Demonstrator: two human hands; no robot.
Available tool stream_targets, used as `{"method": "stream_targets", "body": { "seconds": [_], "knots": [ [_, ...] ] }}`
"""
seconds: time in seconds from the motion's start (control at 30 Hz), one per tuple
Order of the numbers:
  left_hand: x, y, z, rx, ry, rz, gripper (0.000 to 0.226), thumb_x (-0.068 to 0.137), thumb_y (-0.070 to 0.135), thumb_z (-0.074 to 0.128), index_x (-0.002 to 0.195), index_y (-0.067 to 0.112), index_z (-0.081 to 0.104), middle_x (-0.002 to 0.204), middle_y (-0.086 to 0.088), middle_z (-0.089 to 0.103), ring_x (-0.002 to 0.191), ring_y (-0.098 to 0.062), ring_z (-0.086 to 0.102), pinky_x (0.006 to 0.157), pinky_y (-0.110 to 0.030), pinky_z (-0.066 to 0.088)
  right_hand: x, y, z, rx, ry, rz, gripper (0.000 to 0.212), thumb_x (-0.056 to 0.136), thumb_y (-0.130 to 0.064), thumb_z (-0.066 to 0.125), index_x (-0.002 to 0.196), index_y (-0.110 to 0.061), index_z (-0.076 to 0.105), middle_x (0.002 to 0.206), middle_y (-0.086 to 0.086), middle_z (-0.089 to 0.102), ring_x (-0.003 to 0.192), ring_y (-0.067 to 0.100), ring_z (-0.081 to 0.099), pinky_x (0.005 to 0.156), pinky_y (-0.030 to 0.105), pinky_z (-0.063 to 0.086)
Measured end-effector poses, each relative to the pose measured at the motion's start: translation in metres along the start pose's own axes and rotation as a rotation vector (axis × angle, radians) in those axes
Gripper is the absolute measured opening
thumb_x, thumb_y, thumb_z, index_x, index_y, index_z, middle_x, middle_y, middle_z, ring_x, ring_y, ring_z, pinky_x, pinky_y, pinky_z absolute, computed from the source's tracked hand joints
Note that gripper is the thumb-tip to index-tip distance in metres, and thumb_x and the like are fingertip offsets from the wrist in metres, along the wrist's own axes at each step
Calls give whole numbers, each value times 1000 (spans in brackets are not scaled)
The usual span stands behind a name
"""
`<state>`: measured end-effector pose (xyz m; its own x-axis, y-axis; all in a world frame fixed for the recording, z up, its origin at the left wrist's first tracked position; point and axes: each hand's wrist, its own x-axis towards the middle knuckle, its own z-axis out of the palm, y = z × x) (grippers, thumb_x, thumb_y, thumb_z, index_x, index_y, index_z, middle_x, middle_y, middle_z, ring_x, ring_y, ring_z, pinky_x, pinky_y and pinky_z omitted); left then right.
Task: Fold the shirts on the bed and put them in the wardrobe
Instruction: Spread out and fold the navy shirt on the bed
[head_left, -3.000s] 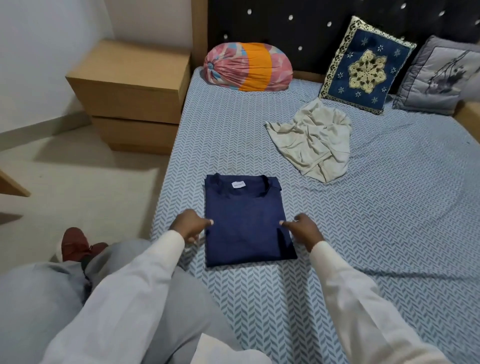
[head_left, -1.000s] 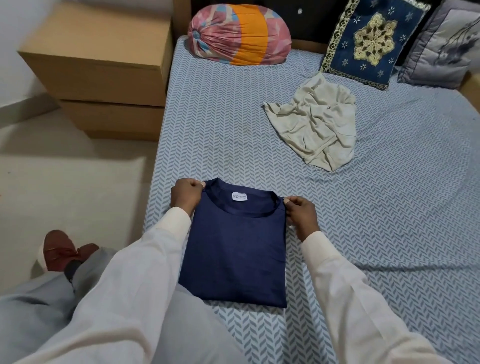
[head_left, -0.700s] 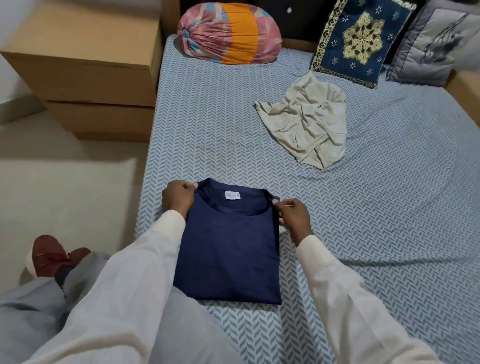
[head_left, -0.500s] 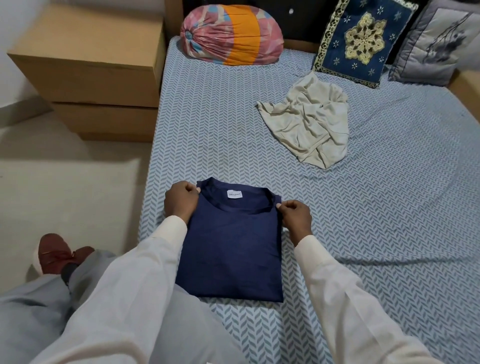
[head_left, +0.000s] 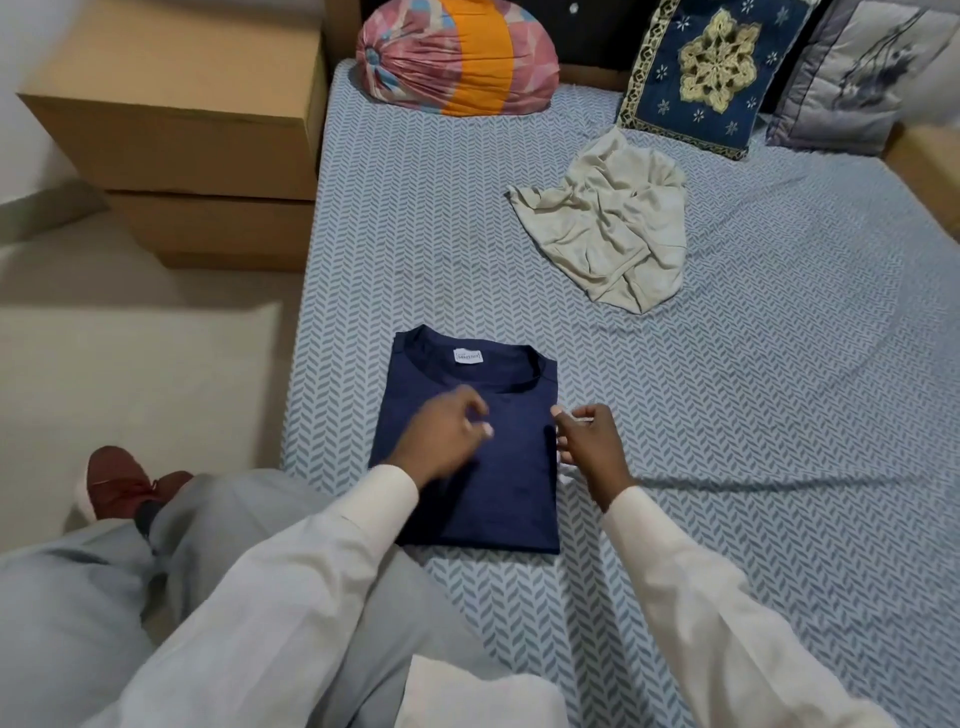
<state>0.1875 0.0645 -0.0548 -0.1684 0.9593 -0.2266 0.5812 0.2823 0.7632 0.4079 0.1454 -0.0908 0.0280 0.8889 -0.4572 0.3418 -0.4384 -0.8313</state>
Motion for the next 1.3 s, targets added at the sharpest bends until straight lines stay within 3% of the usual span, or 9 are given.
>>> {"method": "stream_targets", "body": {
  "seconds": [0.1,0.27,0.47,0.53,0.63,0.7,0.83,1.13,1.3],
  "knots": [
    [-15,6,32,276,-332,64,55,89,39,66,140,32,46,122,-8,49,116,-29,53,99,-39,46,-45,22,-12,-49,-71,-4,43,80,-45,77,103,-20,51,81,6,62,59,14,59,50,30,47],
    [-22,-1,45,512,-333,116,65,95,44,56,153,37,27,136,-9,33,123,-33,41,101,-44,44,-101,49,-30,-103,-316,-35,48,75,-30,88,109,-19,55,80,1,66,72,11,67,62,24,52],
    [-25,2,41,460,-387,96,64,98,44,52,154,35,24,141,-10,31,129,-34,35,109,-44,36,-97,57,-28,-517,-252,-86,43,74,-32,84,98,-20,51,81,-1,65,72,15,63,69,36,51],
    [-33,0,31,323,-326,116,50,96,42,55,144,31,43,130,-7,44,125,-30,42,105,-42,40,-95,49,-29,-684,-265,-81,55,70,-36,84,104,-22,44,92,0,65,85,23,65,70,37,48],
    [-46,-9,11,324,-229,88,19,89,38,64,95,21,70,99,-1,65,100,-24,61,87,-34,49,-102,37,-22,-814,-180,-275,55,70,-29,77,112,-24,41,101,1,59,89,25,62,71,35,49],
    [-51,-11,-2,397,-370,-33,26,80,41,68,75,16,72,81,1,72,81,-19,66,77,-31,54,-109,35,-8,-794,-142,-502,45,77,-27,72,112,-21,45,105,0,54,89,22,59,69,35,47],
    [-58,-11,-13,363,-705,-247,26,82,35,71,83,11,78,71,0,72,63,-18,59,66,-28,52,-118,34,26,-728,-352,-662,21,90,-28,64,102,-25,46,95,-3,52,78,17,53,68,35,46],
    [-57,-32,-32,426,-561,-399,29,88,37,66,81,10,76,78,-6,76,60,-18,63,67,-27,53,-99,45,-1,-890,-428,-473,13,86,-25,72,87,-22,60,91,1,63,85,21,58,76,34,47],
    [-51,-47,-49,466,-110,-447,65,77,46,75,127,9,56,125,-15,62,111,-32,61,87,-33,50,-85,44,-15,-761,-208,-363,31,71,-31,83,85,-20,58,88,-1,61,81,19,61,74,36,52]
  ]
}}
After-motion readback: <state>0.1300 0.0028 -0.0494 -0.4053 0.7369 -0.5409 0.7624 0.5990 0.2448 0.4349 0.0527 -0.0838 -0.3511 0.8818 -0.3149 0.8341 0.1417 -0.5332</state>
